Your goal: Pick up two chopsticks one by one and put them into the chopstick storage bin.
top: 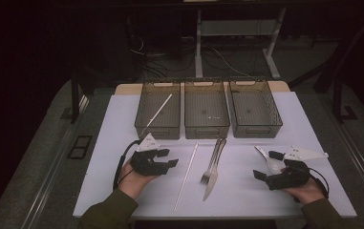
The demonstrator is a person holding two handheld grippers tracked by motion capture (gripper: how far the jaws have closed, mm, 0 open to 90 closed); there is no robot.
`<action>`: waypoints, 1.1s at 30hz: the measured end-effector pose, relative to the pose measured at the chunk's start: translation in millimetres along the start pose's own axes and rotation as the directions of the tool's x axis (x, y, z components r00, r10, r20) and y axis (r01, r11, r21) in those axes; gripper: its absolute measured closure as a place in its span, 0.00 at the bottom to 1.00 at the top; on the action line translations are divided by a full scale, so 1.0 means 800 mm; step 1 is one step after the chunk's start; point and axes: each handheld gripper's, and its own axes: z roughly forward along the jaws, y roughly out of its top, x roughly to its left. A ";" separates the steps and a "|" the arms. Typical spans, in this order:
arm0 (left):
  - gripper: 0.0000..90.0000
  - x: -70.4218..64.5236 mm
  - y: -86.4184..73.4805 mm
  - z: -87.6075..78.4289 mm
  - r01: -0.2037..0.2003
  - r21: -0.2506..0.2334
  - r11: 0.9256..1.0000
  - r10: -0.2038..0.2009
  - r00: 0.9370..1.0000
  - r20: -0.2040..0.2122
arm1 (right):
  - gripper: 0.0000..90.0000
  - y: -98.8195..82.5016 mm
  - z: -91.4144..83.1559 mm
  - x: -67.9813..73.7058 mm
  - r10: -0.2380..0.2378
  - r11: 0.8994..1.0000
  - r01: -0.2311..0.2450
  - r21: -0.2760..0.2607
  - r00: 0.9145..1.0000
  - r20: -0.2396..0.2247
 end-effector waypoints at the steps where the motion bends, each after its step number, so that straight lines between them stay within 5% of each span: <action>1: 0.56 -0.003 -0.002 0.001 -0.001 0.009 1.000 0.001 1.000 0.007 | 0.01 0.000 0.000 0.000 0.000 1.000 0.000 0.000 1.000 0.001; 7: 0.67 -0.026 -0.012 0.005 0.009 0.038 0.999 -0.011 0.998 0.055 | 0.01 0.000 -0.001 0.000 0.003 1.000 -0.003 0.001 1.000 0.001; 15: 0.75 -0.049 -0.026 0.016 -0.036 0.150 0.988 0.021 0.995 0.099 | 0.01 0.000 -0.001 0.000 0.005 1.000 -0.005 0.001 1.000 0.003; 21: 0.78 -0.051 -0.029 0.023 -0.026 0.187 0.982 0.007 0.995 0.102 | 0.01 0.001 -0.001 0.000 0.005 1.000 -0.005 -0.003 1.000 0.003; 28: 0.82 -0.056 -0.031 0.033 -0.059 0.231 0.971 0.040 0.995 0.087 | 0.01 0.001 -0.001 0.000 0.003 1.000 -0.003 -0.003 1.000 0.004; 33: 0.84 -0.057 -0.031 0.033 -0.060 0.231 0.971 0.043 0.996 0.076 | 0.01 0.001 -0.001 0.000 0.005 1.000 -0.005 -0.004 1.000 0.006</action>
